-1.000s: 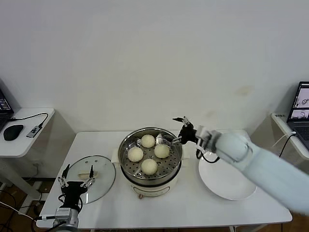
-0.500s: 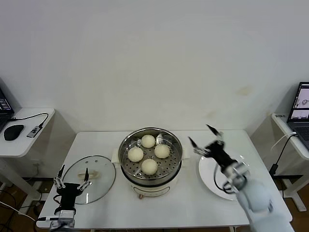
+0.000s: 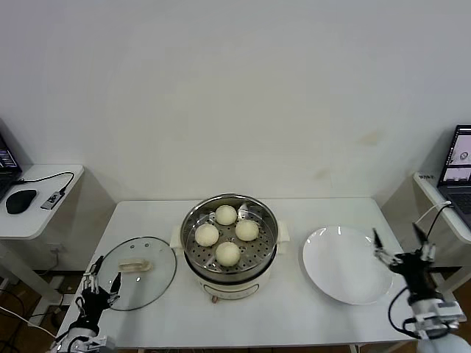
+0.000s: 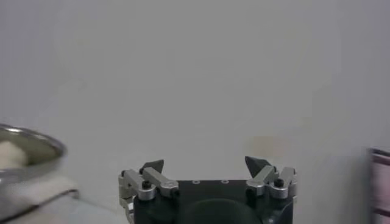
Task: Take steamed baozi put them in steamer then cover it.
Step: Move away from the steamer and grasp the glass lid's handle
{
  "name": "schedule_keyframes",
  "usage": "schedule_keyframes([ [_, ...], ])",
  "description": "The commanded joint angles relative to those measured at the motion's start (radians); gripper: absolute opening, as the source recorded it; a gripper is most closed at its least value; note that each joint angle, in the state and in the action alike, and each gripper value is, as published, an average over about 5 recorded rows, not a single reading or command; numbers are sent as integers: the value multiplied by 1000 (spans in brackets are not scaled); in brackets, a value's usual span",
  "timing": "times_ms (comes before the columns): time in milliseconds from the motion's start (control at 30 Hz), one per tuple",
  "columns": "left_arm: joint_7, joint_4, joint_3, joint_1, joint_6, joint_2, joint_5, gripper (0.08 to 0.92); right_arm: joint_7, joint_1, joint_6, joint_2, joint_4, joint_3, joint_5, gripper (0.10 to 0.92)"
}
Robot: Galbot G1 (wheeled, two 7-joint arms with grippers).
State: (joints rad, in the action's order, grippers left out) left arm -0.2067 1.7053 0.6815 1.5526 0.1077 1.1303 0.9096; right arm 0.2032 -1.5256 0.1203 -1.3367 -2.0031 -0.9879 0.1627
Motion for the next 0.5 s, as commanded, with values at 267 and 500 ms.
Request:
schedule_keyframes([
  [267,5,-216,-65,-195,26,-44,309,823,-24,-77,44,-118,-27,-172,-16,823],
  [500,3,-289,-103,-295,26,-34,317,823,-21,-86,48,-120,-20,-184,-18,823],
])
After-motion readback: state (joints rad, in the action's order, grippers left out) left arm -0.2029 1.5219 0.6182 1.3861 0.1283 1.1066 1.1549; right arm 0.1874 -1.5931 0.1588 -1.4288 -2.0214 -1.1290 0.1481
